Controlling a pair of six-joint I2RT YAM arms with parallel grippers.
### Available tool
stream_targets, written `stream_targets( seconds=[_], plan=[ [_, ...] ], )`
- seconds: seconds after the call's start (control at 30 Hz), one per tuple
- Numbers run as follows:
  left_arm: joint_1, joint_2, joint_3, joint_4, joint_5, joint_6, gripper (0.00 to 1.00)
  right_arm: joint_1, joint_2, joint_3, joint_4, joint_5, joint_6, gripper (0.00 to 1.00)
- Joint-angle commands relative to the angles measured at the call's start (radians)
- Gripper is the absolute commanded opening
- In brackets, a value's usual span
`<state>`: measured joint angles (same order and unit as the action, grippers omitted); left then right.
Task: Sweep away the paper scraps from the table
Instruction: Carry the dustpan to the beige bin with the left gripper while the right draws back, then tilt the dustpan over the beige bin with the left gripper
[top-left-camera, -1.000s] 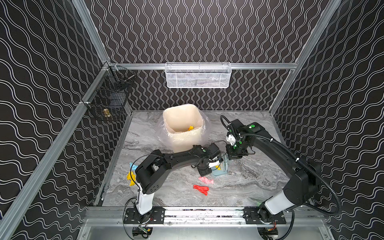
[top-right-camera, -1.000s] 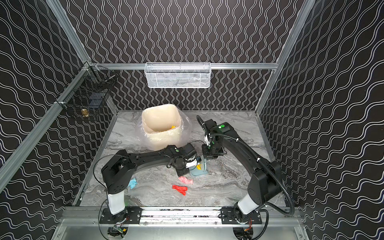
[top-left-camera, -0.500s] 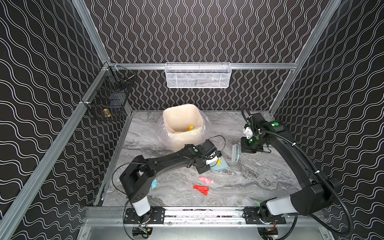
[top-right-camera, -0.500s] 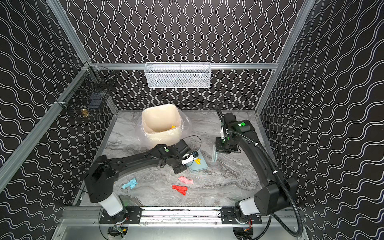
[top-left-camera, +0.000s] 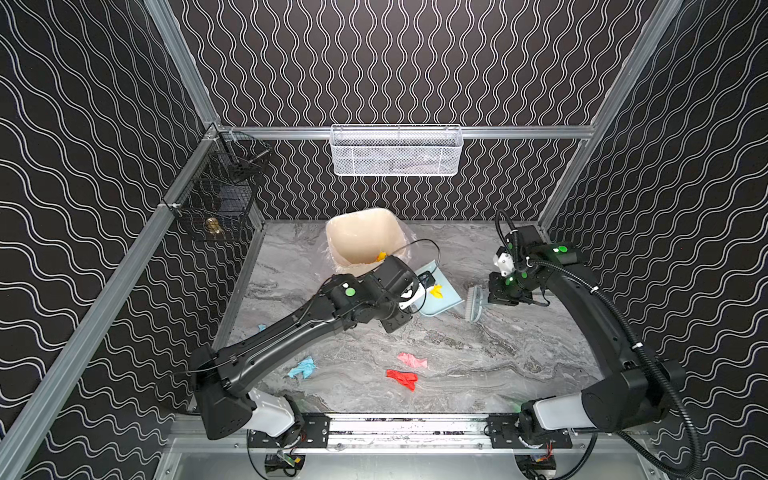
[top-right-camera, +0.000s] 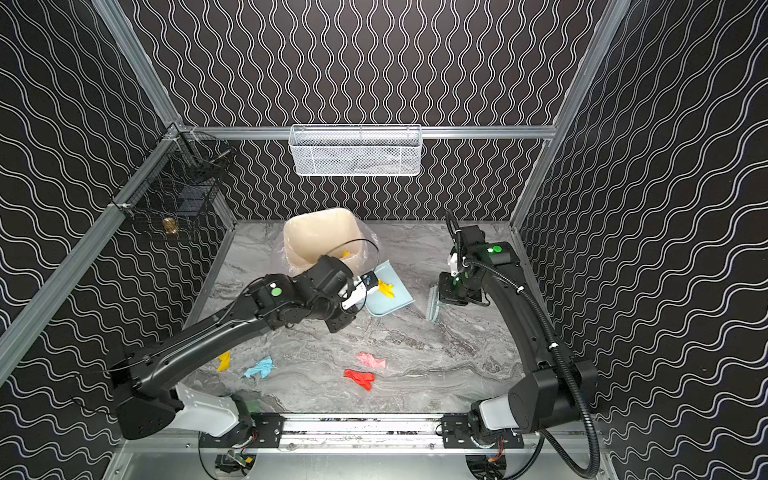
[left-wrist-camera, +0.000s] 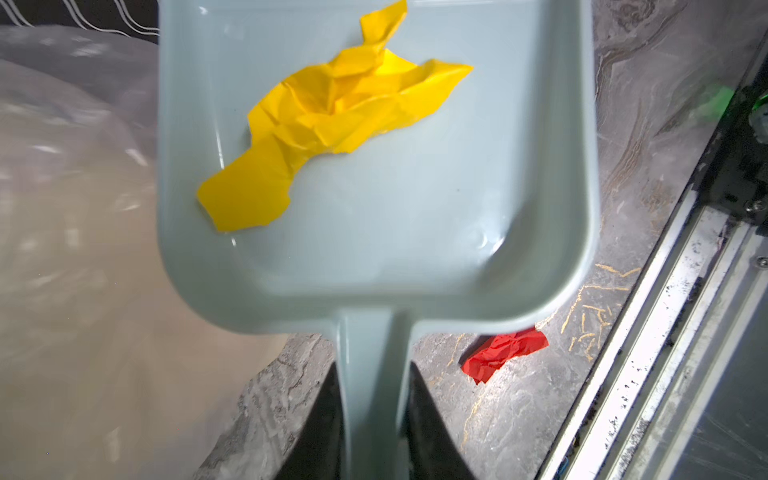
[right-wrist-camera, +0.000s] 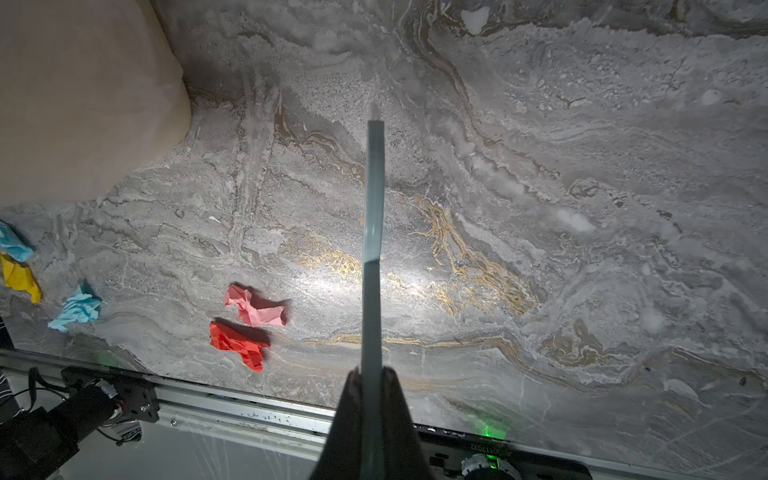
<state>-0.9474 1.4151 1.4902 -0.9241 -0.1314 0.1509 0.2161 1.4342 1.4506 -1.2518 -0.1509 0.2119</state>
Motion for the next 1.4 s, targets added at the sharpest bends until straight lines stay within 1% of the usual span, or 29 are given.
stream_targets(
  seconds=[0.0,0.17,0.33,0.43,0.6,0.73,0.83,1.1,1.27,1.37],
  plan=[
    [0.007,-0.017,0.071,-0.124,-0.042,-0.060,0.06,-0.004,0.008,0.016,0.011,-0.021,-0.021,0.00],
    [0.048,-0.027,0.174,-0.212,-0.071,-0.116,0.06,-0.013,0.018,0.030,0.006,-0.033,-0.033,0.00],
    [0.145,-0.033,0.255,-0.291,-0.094,-0.128,0.07,-0.019,0.030,0.051,-0.001,-0.037,-0.046,0.00],
    [0.231,-0.031,0.291,-0.323,-0.106,-0.106,0.08,-0.024,0.038,0.066,-0.006,-0.041,-0.055,0.00],
    [0.400,-0.025,0.315,-0.331,-0.125,-0.044,0.08,-0.027,0.053,0.089,-0.014,-0.053,-0.063,0.00],
    [0.481,0.010,0.350,-0.331,-0.162,0.014,0.08,-0.026,0.058,0.093,-0.012,-0.071,-0.063,0.00],
    [0.497,0.051,0.385,-0.331,-0.214,0.075,0.08,-0.026,0.061,0.094,-0.015,-0.077,-0.064,0.00],
    [0.496,0.142,0.411,-0.294,-0.433,0.245,0.07,-0.026,0.051,0.071,-0.019,-0.097,-0.063,0.00],
    [0.479,0.152,0.380,-0.208,-0.545,0.375,0.07,-0.026,0.046,0.055,-0.024,-0.120,-0.063,0.00],
    [0.446,0.139,0.320,-0.123,-0.634,0.486,0.06,-0.026,0.048,0.055,-0.030,-0.128,-0.066,0.00]
  ],
)
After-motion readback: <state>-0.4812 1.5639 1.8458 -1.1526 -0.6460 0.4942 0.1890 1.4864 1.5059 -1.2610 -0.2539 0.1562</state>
